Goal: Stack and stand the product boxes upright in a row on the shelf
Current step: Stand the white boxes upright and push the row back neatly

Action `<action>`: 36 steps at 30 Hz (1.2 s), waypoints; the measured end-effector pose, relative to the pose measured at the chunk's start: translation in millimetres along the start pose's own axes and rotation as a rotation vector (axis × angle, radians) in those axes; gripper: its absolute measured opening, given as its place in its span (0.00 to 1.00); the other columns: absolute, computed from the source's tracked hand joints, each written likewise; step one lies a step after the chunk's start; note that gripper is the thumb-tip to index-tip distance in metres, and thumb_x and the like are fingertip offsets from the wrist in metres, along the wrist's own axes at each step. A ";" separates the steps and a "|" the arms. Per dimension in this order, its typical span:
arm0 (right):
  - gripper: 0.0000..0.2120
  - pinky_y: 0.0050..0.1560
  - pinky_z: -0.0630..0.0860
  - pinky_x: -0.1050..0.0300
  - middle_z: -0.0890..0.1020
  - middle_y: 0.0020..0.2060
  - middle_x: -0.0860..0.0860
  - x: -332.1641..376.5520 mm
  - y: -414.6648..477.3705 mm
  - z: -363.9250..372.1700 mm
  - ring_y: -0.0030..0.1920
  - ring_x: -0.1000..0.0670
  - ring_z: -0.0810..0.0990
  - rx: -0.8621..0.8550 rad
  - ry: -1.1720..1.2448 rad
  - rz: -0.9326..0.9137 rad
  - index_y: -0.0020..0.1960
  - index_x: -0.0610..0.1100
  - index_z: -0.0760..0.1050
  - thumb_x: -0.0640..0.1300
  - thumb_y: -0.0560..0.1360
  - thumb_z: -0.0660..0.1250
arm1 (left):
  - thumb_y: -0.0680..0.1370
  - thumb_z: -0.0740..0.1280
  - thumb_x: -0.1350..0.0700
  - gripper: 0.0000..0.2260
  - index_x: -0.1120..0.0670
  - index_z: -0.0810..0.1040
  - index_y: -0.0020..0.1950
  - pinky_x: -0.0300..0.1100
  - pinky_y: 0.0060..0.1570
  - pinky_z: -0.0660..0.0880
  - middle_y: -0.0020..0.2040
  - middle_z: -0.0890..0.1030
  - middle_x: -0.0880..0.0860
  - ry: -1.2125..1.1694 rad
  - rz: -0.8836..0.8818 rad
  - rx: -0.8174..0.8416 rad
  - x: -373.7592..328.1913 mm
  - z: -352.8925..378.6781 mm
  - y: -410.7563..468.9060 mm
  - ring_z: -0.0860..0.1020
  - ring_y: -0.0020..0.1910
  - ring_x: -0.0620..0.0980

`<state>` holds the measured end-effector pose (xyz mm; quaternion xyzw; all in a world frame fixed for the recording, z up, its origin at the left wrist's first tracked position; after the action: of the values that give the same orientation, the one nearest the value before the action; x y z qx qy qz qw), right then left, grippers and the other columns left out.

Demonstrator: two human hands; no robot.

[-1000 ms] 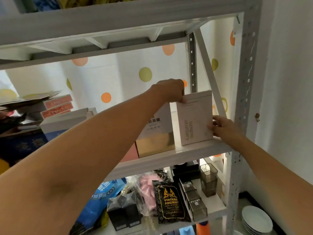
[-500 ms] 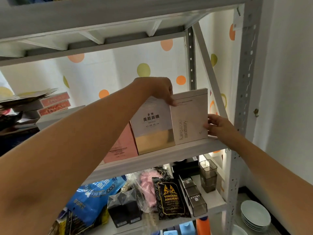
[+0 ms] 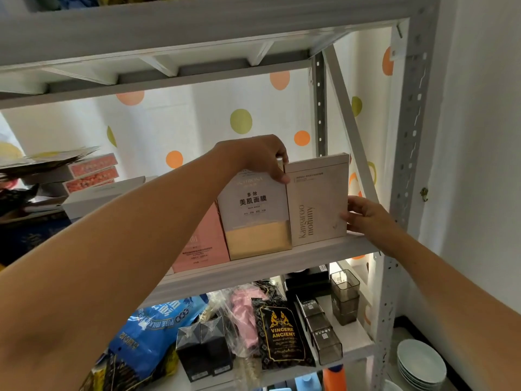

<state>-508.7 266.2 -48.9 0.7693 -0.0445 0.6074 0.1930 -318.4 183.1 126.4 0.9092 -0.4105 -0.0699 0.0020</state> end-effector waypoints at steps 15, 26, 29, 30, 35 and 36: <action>0.28 0.68 0.72 0.46 0.80 0.58 0.55 23.0 -0.1 5.3 0.59 0.53 0.79 0.100 -0.004 -0.066 0.69 0.54 0.65 0.55 0.72 0.70 | 0.71 0.74 0.45 0.20 0.52 0.79 0.60 0.43 0.56 0.71 0.59 0.80 0.47 -0.064 0.045 -0.069 -14.6 -5.1 -1.9 0.77 0.58 0.47; 0.48 0.71 0.66 0.44 0.68 0.74 0.48 51.5 -2.9 -2.7 0.70 0.47 0.70 -0.087 -0.112 -0.139 0.77 0.52 0.57 0.77 0.64 0.60 | 0.74 0.67 0.38 0.24 0.50 0.75 0.66 0.42 0.59 0.68 0.67 0.76 0.50 -0.079 0.109 -0.187 -27.2 -16.6 -7.9 0.74 0.66 0.49; 0.48 0.74 0.62 0.43 0.63 0.77 0.49 67.2 -5.4 -10.0 0.75 0.47 0.64 -0.245 -0.185 -0.214 0.77 0.51 0.56 0.79 0.66 0.53 | 0.77 0.62 0.37 0.28 0.51 0.69 0.72 0.46 0.65 0.67 0.72 0.71 0.51 -0.028 0.146 -0.335 -34.8 -27.4 -18.8 0.71 0.69 0.50; 0.51 0.74 0.61 0.45 0.61 0.77 0.50 74.2 -7.2 -12.2 0.75 0.50 0.63 -0.297 -0.195 -0.241 0.78 0.51 0.56 0.81 0.64 0.51 | 0.78 0.60 0.37 0.28 0.51 0.67 0.74 0.48 0.68 0.67 0.74 0.69 0.51 0.003 0.164 -0.418 -37.2 -31.6 -25.3 0.70 0.71 0.50; 0.33 0.76 0.57 0.41 0.55 0.79 0.53 113.7 -33.0 1.4 0.78 0.50 0.55 -0.596 -0.299 -0.487 0.79 0.54 0.52 0.65 0.78 0.48 | 0.82 0.54 0.41 0.27 0.52 0.61 0.77 0.49 0.76 0.55 0.78 0.62 0.51 0.120 0.216 -0.816 -36.9 -33.9 -77.3 0.59 0.77 0.50; 0.30 0.77 0.55 0.41 0.53 0.80 0.53 121.3 -38.1 12.8 0.79 0.51 0.52 -0.615 -0.329 -0.549 0.79 0.55 0.50 0.63 0.79 0.48 | 0.82 0.54 0.42 0.27 0.53 0.61 0.78 0.49 0.76 0.54 0.78 0.61 0.52 0.108 0.214 -0.855 -31.7 -30.0 -90.0 0.58 0.78 0.50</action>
<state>-454.1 317.0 54.9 0.7459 -0.0471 0.3614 0.5576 -268.0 264.9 154.6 0.7813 -0.4360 -0.1854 0.4062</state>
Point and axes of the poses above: each hand's wrist, its own y-axis towards the middle knuckle, its own z-axis out of the palm, x = y × z, the point moved 7 cm from there along y, towards the middle knuckle
